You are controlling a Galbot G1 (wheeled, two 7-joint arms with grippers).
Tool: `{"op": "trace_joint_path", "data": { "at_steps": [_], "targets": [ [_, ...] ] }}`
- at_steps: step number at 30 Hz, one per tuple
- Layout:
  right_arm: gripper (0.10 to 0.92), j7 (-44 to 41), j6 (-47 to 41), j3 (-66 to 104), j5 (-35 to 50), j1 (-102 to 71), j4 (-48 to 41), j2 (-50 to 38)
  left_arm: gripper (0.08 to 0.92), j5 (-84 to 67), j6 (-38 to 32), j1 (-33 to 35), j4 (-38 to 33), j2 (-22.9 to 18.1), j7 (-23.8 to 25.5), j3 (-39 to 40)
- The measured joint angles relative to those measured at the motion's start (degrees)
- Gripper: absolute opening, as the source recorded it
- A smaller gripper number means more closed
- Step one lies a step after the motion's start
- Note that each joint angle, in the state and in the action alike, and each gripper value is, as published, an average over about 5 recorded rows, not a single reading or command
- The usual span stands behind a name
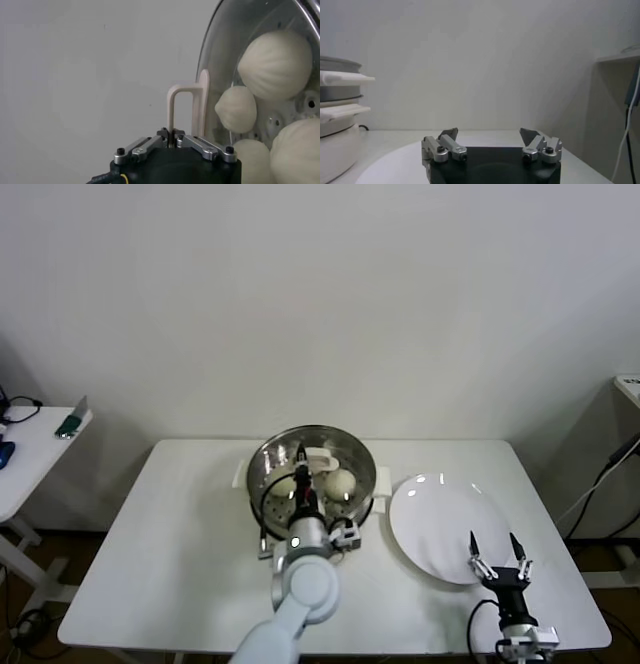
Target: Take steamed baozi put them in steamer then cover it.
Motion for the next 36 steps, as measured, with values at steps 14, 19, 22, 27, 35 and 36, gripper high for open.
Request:
{"op": "trace_joint_path", "data": {
  "at_steps": [14, 19, 22, 27, 35, 36],
  "targets": [
    [0.823, -0.50, -1.27, -0.21, 0.05, -0.09, 0.50, -0.42, 0.291, -1.47, 0.09, 0.41, -2.55, 1.27, 0.36, 1.51],
    [0.823, -0.79, -3.03, -0.61, 0.31, -0.27, 1.06, -0.75, 0.438, -3.82, 0.10, 0.81, -6.04, 2.39, 0.93, 2.45],
    [0.823, -0.88, -4.41, -0.93, 0.25, -0.19, 1.16, -1.06, 0.525, -5.76, 0.09, 1.59, -8.64, 3.43, 1.08, 2.92],
    [0.823, -0.74, -6.61, -1.53, 0.07, 0.27, 1.06, -1.32, 0.672, -8.74, 0.06, 3.51, -12.43, 4.93, 0.83, 2.86],
    [0.823, -0.35, -8.60, -2.01, -0.29, 0.20, 1.46, -1.27, 0.818, -12.68, 0.01, 6.34, -16.47, 7.19, -0.30, 0.76],
    [0.823, -0.26, -8.75, -2.02, -0.27, 0.14, 1.58, -1.27, 0.821, -13.15, -0.07, 6.76, -17.12, 7.52, -0.52, 0.34]
  ]
}}
